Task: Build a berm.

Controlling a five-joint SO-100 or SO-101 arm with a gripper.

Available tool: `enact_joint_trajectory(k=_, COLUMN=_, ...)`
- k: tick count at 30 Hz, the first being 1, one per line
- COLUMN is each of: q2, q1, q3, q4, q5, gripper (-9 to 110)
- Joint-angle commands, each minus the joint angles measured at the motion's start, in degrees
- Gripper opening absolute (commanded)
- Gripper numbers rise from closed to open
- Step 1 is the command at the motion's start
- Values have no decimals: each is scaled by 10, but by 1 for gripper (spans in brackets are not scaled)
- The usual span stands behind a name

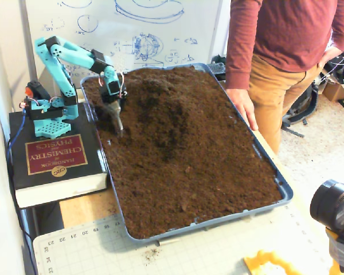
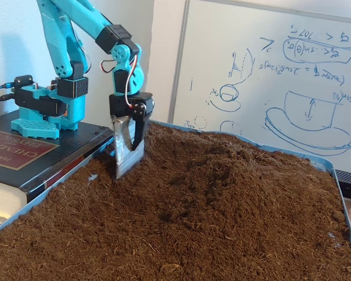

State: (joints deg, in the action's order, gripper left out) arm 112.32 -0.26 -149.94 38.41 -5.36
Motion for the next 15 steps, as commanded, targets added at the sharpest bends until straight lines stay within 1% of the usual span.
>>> enact_joint_trajectory(k=1, q2=7, q1=-5, q3=-11, q4=-5, q5=3, gripper=0)
enact_joint_trajectory(k=7, q2=-54, q1=-6, q3=6, q4=-8, q5=2, gripper=1)
enact_joint_trajectory(k=15, q2=-191, q1=-5, q3=156, q4=-8, q5=3, gripper=1)
